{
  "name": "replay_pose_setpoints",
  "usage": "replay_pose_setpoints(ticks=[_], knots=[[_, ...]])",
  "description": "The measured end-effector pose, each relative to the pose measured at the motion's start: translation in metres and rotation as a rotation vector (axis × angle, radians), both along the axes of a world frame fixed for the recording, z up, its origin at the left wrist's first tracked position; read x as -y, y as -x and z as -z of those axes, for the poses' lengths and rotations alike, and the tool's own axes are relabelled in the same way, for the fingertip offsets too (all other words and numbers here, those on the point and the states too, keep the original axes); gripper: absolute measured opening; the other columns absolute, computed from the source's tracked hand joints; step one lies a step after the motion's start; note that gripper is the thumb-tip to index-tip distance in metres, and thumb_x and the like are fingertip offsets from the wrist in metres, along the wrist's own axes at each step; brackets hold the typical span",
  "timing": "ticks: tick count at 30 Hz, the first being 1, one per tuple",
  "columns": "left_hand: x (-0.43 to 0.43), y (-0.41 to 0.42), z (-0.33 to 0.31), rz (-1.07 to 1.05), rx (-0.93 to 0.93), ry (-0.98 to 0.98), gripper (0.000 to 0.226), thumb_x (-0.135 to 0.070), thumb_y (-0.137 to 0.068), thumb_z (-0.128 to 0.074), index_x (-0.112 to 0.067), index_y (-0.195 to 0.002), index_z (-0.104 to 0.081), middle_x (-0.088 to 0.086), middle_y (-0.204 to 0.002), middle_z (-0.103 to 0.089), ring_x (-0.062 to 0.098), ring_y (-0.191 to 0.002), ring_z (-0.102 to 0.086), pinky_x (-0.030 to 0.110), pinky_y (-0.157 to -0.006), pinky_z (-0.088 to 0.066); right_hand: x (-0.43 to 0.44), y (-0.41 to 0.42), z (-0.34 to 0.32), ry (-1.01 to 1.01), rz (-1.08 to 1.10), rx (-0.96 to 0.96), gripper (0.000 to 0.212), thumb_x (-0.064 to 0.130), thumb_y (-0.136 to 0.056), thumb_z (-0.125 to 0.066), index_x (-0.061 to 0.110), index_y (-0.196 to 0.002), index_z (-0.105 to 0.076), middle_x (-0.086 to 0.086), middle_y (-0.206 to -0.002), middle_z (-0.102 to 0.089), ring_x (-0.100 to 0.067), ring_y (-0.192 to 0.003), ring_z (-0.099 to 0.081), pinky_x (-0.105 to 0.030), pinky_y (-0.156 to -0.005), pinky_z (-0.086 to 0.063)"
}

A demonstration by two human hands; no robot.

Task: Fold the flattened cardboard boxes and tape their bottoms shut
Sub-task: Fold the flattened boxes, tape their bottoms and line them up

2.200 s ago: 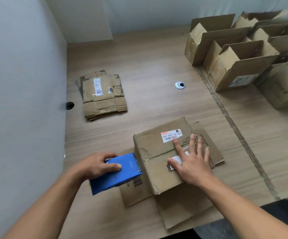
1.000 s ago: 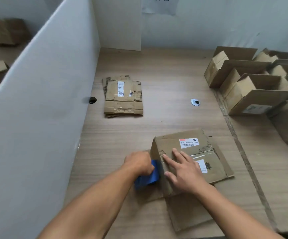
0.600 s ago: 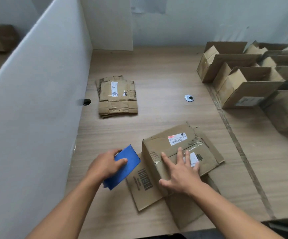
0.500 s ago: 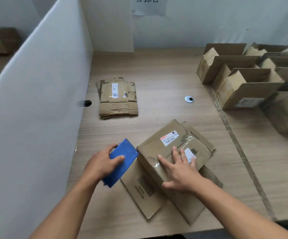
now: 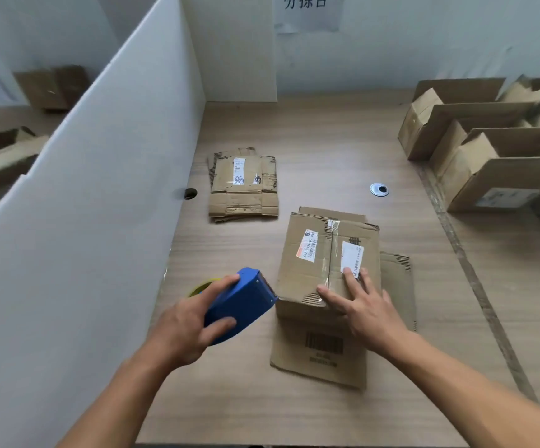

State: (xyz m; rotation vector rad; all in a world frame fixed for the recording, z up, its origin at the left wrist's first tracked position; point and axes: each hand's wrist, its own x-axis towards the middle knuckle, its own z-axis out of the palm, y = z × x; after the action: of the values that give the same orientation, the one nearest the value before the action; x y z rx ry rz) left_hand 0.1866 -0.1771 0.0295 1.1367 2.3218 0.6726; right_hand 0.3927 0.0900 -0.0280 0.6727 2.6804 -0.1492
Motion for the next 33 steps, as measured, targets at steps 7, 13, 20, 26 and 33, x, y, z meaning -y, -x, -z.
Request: replay_pose_setpoints(ticks=[7, 13, 20, 26, 33], knots=[[-0.013, -0.014, 0.009, 0.304, -0.631, -0.256, 0.063, -0.043, -0.093, -0.055, -0.045, -0.15, -0.03, -0.006, -0.084, -0.062, 0.024, -0.06, -0.056, 0.037, -0.049, -0.048, -0.033, -0.004, -0.018, 0.102, -0.176, 0.027, 0.069, 0.031, -0.104, -0.042, 0.066, -0.144, 0.001, 0.001, -0.167, 0.011, -0.028, -0.151, 0.019, -0.064, -0.117, -0.001], [-0.028, -0.023, -0.006, 0.412, -0.709, -0.279, 0.056, -0.04, -0.094, -0.056, -0.037, -0.146, -0.037, -0.005, -0.087, -0.064, 0.022, -0.062, -0.057, 0.032, -0.054, -0.048, -0.028, 0.01, -0.048, 0.584, 0.013, -0.624, 0.072, 0.051, -0.087, -0.064, 0.052, -0.146, -0.023, 0.008, -0.158, -0.033, -0.013, -0.15, -0.016, -0.038, -0.121, -0.022], [-0.043, -0.04, -0.017, 0.498, -0.658, -0.257, 0.047, -0.045, -0.1, -0.046, -0.038, -0.146, -0.038, -0.006, -0.083, -0.061, 0.019, -0.062, -0.057, 0.03, -0.055, -0.048, -0.01, 0.015, -0.041, 0.745, -0.034, -0.799, 0.031, 0.035, -0.091, -0.068, 0.028, -0.121, -0.067, 0.017, -0.133, -0.055, 0.001, -0.128, -0.048, -0.017, -0.108, -0.036], [-0.056, -0.044, -0.019, 0.485, -0.512, -0.242, 0.059, -0.046, -0.094, -0.055, -0.039, -0.149, -0.035, -0.012, -0.086, -0.058, 0.014, -0.068, -0.053, 0.023, -0.06, -0.04, -0.011, 0.005, -0.038, 0.759, 0.076, -0.86, 0.009, 0.029, -0.09, -0.07, 0.022, -0.085, -0.07, 0.014, -0.114, -0.064, 0.0, -0.111, -0.058, -0.016, -0.096, -0.042], [-0.076, -0.035, -0.016, 0.501, -0.234, -0.119, 0.067, -0.055, -0.086, -0.055, -0.064, -0.144, -0.023, -0.016, -0.127, -0.065, 0.011, -0.106, -0.063, 0.016, -0.082, -0.043, -0.023, -0.016, -0.036, 0.697, 0.173, -0.802, 0.015, 0.025, -0.09, -0.072, 0.017, -0.078, -0.069, 0.015, -0.124, -0.048, 0.01, -0.118, -0.045, -0.002, -0.092, -0.031]])
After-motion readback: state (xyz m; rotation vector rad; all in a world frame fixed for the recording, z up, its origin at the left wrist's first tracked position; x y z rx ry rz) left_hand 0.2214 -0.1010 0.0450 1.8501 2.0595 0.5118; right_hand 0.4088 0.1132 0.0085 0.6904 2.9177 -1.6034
